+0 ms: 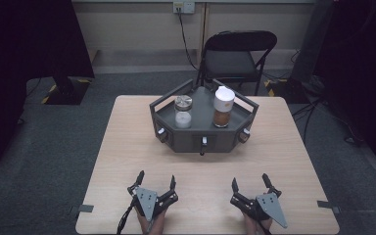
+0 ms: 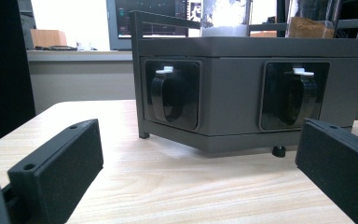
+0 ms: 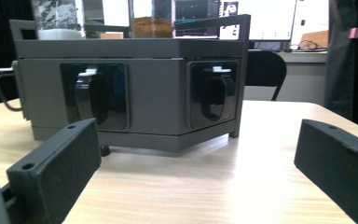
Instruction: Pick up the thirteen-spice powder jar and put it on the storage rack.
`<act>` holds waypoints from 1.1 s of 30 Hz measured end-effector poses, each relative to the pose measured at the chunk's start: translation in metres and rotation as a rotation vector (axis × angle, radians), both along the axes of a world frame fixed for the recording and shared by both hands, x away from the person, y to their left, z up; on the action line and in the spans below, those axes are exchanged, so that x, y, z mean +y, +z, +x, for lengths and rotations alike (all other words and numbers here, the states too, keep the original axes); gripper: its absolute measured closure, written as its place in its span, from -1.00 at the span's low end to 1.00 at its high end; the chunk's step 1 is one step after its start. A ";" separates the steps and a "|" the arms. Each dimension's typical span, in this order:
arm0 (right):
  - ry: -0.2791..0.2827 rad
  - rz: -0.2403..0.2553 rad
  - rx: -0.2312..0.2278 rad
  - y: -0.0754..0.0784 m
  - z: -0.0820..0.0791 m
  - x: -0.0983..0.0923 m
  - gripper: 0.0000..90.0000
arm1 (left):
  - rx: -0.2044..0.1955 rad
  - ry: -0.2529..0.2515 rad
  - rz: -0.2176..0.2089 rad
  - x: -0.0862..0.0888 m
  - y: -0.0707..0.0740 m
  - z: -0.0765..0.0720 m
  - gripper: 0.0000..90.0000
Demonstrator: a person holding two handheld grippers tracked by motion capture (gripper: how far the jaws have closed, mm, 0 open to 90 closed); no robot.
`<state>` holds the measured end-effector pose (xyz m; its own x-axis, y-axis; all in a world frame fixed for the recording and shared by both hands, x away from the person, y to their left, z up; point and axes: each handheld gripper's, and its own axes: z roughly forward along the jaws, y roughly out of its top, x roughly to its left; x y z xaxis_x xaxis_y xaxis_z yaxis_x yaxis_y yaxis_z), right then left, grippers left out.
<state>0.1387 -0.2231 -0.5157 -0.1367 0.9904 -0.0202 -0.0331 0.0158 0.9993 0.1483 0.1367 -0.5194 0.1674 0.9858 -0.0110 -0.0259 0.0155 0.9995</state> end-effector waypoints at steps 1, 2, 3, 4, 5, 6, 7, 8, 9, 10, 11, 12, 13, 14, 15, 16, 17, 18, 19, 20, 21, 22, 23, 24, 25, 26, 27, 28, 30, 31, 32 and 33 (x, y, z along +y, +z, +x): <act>-0.008 -0.001 -0.001 0.000 0.000 0.002 -1.00 | 0.000 0.000 0.000 0.000 0.000 0.000 -1.00; -0.012 0.000 -0.001 0.000 0.000 0.002 -1.00 | 0.000 0.000 0.000 0.000 0.000 0.000 -1.00; -0.016 0.001 -0.001 0.000 0.000 0.003 -1.00 | 0.000 0.000 0.000 0.000 0.000 0.000 -1.00; -0.018 0.000 0.000 0.000 0.000 0.003 -1.00 | 0.000 0.000 0.000 0.000 0.000 0.000 -1.00; -0.017 0.000 0.000 0.000 0.000 0.003 -1.00 | 0.000 0.000 0.000 0.000 0.000 0.000 -1.00; -0.016 0.001 0.000 0.000 0.000 0.003 -1.00 | 0.000 0.000 0.000 0.000 0.000 0.000 -1.00; -0.017 0.001 0.000 0.000 0.000 0.003 -1.00 | 0.000 0.000 0.000 0.000 0.000 0.000 -1.00; -0.017 0.000 -0.001 0.000 0.000 0.003 -1.00 | 0.000 0.000 0.000 0.000 0.000 0.000 -1.00; -0.016 0.001 0.000 0.000 0.000 0.003 -1.00 | 0.000 0.000 0.000 0.000 0.000 0.000 -1.00; -0.016 0.001 -0.001 0.000 0.000 0.003 -1.00 | 0.000 0.000 0.000 0.000 0.000 0.000 -1.00; -0.016 0.001 0.000 0.000 0.000 0.003 -1.00 | 0.000 0.000 0.000 0.000 0.000 0.000 -1.00; -0.016 0.001 0.000 0.000 0.000 0.003 -1.00 | 0.000 0.000 0.000 0.000 0.000 0.000 -1.00; -0.016 0.001 -0.001 0.000 0.000 0.003 -1.00 | 0.000 0.000 0.000 0.000 0.000 0.000 -1.00; -0.016 0.001 -0.001 0.000 0.000 0.003 -1.00 | 0.000 0.000 0.000 0.000 0.000 0.000 -1.00; -0.016 0.001 0.000 0.000 0.000 0.003 -1.00 | 0.000 0.000 0.000 0.000 0.000 0.000 -1.00; -0.016 0.001 0.000 0.000 0.000 0.003 -1.00 | 0.000 0.000 0.000 0.000 0.000 0.000 -1.00; -0.016 0.001 0.000 0.000 0.000 0.003 -1.00 | 0.000 0.000 0.000 0.000 0.000 0.000 -1.00; -0.016 0.001 0.000 0.000 0.000 0.003 -1.00 | 0.000 0.000 0.000 0.000 0.000 0.000 -1.00; -0.016 0.001 0.000 0.000 0.000 0.003 -1.00 | 0.000 0.000 0.000 0.000 0.000 0.000 -1.00; -0.016 0.001 0.000 0.000 0.000 0.003 -1.00 | 0.000 0.000 0.000 0.000 0.000 0.000 -1.00; -0.016 0.001 0.000 0.000 0.000 0.003 -1.00 | 0.000 0.000 0.000 0.000 0.000 0.000 -1.00; -0.016 0.001 0.000 0.000 0.000 0.003 -1.00 | 0.000 0.000 0.000 0.000 0.000 0.000 -1.00; -0.016 0.001 0.000 0.000 0.000 0.003 -1.00 | 0.000 0.000 0.000 0.000 0.000 0.000 -1.00; -0.018 0.001 0.000 0.000 0.000 0.003 -1.00 | 0.000 0.000 0.000 0.000 0.000 0.000 -1.00; -0.021 0.001 -0.001 0.000 -0.001 0.003 -1.00 | 0.000 0.000 0.000 0.000 0.000 0.000 -1.00; -0.023 0.002 -0.001 0.000 -0.001 0.004 -1.00 | 0.000 0.000 0.000 0.000 0.000 0.000 -1.00; -0.023 0.002 -0.001 0.000 -0.001 0.004 -1.00 | 0.000 0.000 0.000 0.000 0.000 0.000 -1.00; -0.023 0.002 -0.001 0.000 -0.001 0.004 -1.00 | 0.000 0.000 0.000 0.000 0.000 0.000 -1.00; -0.023 0.001 0.000 0.000 -0.001 0.004 -1.00 | 0.000 0.000 0.000 0.000 0.000 0.000 -1.00; -0.023 0.001 0.000 0.000 -0.001 0.004 -1.00 | 0.000 0.000 0.000 0.000 0.000 0.000 -1.00; -0.023 0.001 -0.001 0.000 -0.001 0.004 -1.00 | 0.000 0.000 0.000 0.000 0.000 0.000 -1.00; -0.023 0.001 0.000 0.000 -0.001 0.004 -1.00 | 0.000 0.000 0.000 0.000 0.000 0.000 -1.00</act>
<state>0.1381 -0.2194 -0.5159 -0.1141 0.9933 -0.0190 -0.0331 0.0154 0.9993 0.1483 0.1367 -0.5194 0.1676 0.9858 -0.0109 -0.0258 0.0154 0.9995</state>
